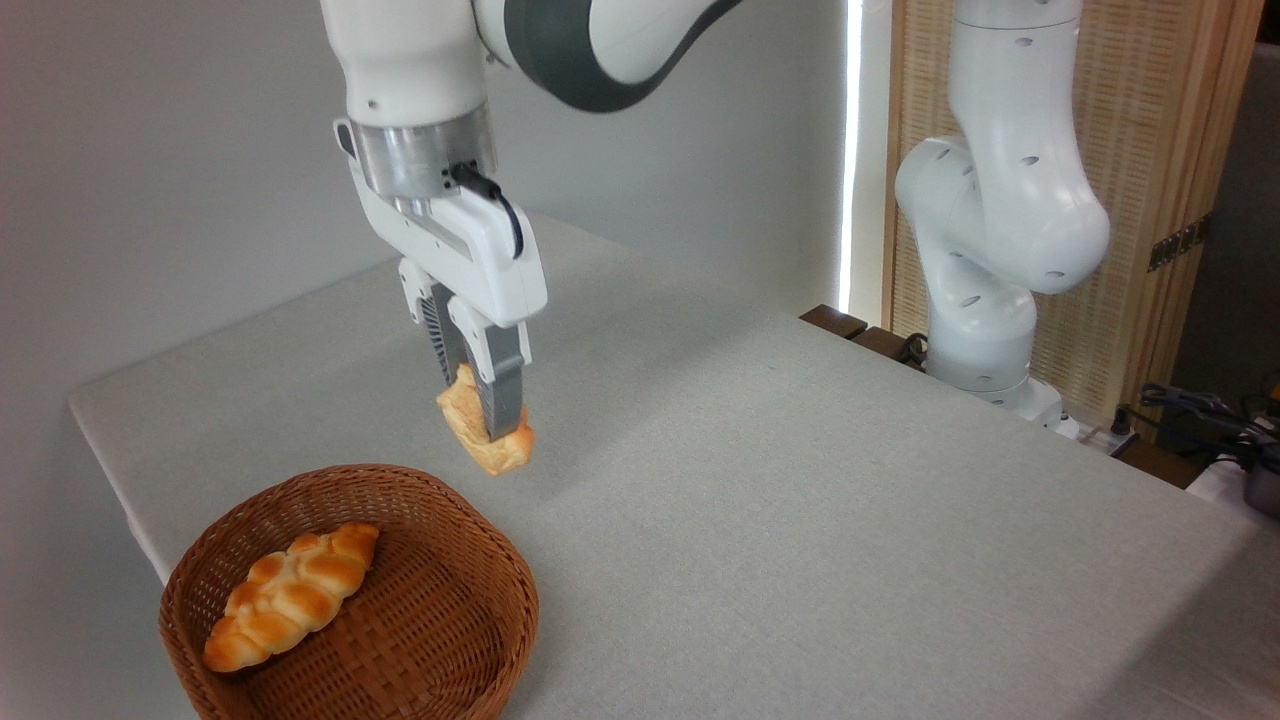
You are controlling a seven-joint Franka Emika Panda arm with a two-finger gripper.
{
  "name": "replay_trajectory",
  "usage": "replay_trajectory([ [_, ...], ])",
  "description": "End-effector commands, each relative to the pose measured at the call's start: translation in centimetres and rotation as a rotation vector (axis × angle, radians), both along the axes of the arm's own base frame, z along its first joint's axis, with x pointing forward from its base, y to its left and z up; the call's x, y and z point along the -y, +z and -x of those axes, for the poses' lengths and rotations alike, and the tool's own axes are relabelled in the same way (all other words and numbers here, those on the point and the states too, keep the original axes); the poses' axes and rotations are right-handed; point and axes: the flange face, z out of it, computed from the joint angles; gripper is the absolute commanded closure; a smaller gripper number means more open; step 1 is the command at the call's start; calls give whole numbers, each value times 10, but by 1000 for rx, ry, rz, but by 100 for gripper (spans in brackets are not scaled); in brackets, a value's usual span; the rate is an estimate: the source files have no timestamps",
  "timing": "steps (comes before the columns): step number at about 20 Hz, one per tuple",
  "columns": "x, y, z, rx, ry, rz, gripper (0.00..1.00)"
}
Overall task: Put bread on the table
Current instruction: 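Lift the pale bread roll out of the basket, then lower the roll onto the table beside the basket and open the gripper, then raise the open gripper away from the placed roll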
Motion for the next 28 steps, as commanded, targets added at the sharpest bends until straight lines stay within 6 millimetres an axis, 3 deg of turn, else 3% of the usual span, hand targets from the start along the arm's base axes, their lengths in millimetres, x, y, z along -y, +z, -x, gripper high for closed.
replay_trajectory([
  [1,4,-21,11,-52,-8,-2,0],
  [8,41,-66,17,-132,-72,-25,0],
  [10,43,-68,17,-137,-74,-28,0],
  [18,39,-61,16,-120,-66,-23,0],
  [23,13,-33,1,9,-6,-6,0],
  [28,-2,-20,-8,80,20,-2,0],
])
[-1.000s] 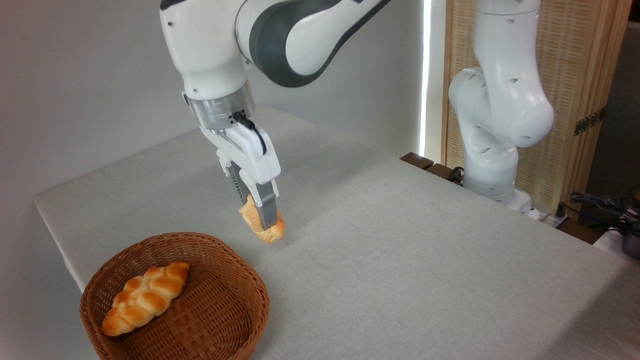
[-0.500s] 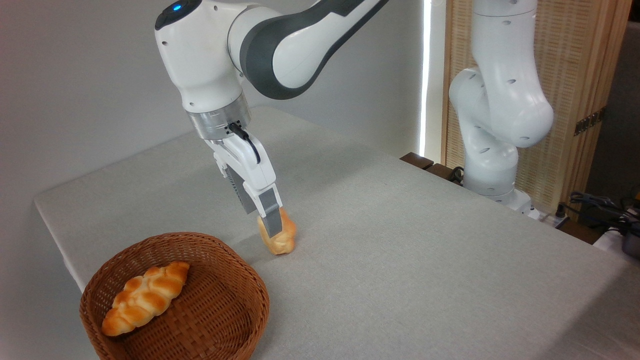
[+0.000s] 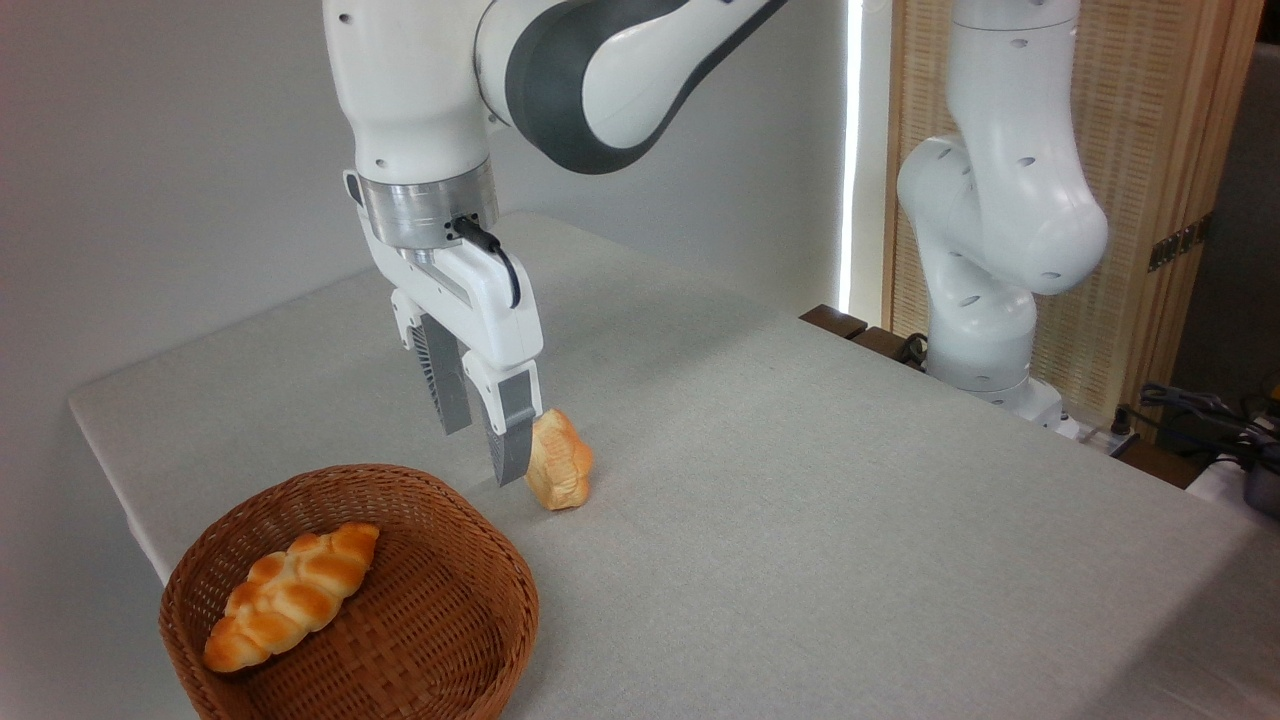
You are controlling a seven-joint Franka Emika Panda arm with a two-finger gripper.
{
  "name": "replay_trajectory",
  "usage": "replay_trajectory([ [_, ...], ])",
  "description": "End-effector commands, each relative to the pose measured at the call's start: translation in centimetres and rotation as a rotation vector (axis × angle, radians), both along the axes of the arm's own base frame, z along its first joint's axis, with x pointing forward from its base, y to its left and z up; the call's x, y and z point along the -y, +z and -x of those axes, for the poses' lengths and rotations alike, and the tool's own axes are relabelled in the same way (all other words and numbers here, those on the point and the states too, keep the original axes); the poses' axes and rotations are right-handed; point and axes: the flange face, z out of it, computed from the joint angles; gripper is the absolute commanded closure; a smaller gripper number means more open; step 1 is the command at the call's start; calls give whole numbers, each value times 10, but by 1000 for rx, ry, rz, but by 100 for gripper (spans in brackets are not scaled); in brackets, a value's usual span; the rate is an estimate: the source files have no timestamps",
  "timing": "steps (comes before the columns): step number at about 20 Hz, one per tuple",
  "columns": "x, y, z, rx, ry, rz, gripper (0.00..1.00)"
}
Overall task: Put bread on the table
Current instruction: 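Raise the open gripper away from the placed roll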
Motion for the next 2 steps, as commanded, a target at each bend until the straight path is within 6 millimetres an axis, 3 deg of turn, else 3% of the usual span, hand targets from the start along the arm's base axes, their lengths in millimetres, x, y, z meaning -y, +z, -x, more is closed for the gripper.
replay_trajectory([
  [1,-18,12,-5,47,37,-3,0],
  [2,-21,12,-5,44,41,-5,0],
])
